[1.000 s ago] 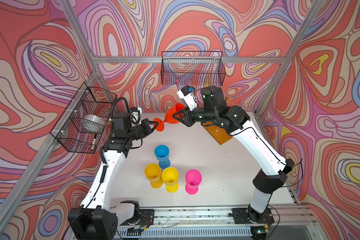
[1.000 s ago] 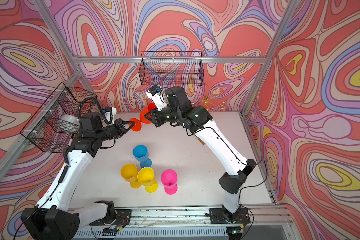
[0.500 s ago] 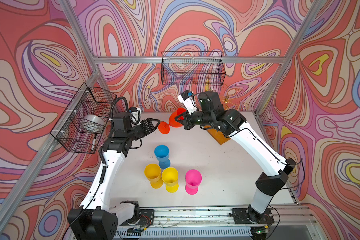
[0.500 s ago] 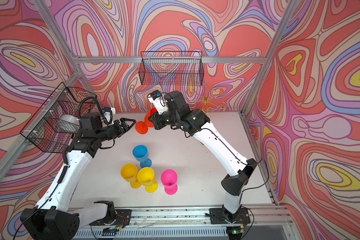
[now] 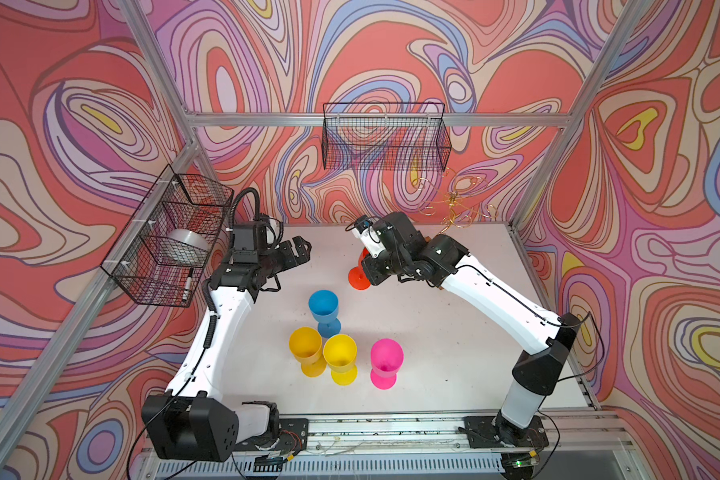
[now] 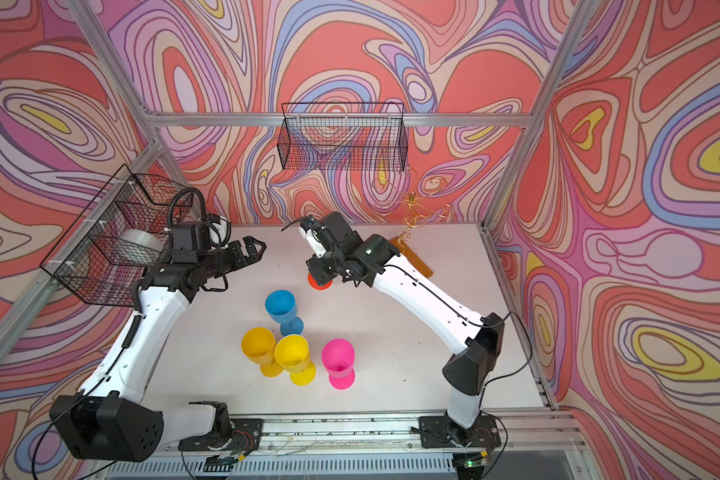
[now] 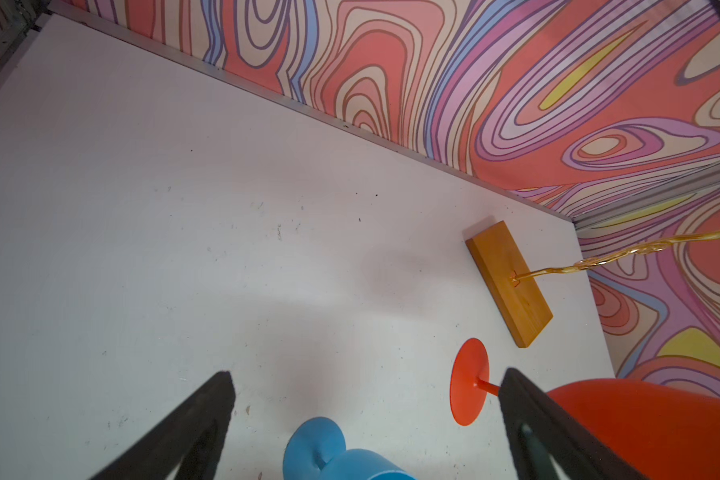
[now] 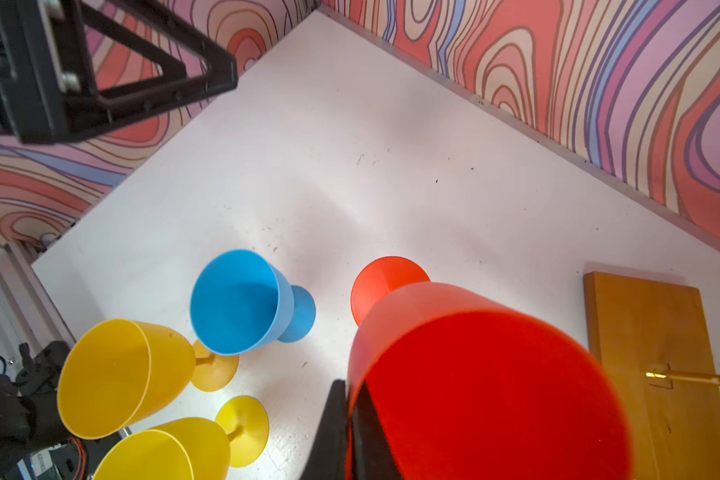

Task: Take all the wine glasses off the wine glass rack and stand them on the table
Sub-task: 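Lower the red glass onto the table beside the blue glass with the right gripper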

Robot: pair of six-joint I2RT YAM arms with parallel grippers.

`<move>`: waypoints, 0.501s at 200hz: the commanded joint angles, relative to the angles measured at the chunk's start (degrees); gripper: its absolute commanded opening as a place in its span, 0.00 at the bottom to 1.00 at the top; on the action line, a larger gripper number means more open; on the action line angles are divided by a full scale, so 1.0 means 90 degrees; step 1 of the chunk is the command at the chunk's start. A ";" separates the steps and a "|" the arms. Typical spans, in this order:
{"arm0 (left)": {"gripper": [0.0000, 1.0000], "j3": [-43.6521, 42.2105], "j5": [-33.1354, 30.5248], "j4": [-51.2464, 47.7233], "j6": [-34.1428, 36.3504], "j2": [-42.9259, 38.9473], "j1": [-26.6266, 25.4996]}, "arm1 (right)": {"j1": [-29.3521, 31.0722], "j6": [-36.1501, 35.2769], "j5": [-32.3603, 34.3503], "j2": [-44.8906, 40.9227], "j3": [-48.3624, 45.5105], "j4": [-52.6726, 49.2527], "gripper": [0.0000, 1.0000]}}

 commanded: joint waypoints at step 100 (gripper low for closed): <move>1.00 -0.0661 -0.0178 0.0376 0.0322 0.0389 0.0199 | 0.1022 0.0607 0.0830 0.0151 -0.1599 0.0340 0.00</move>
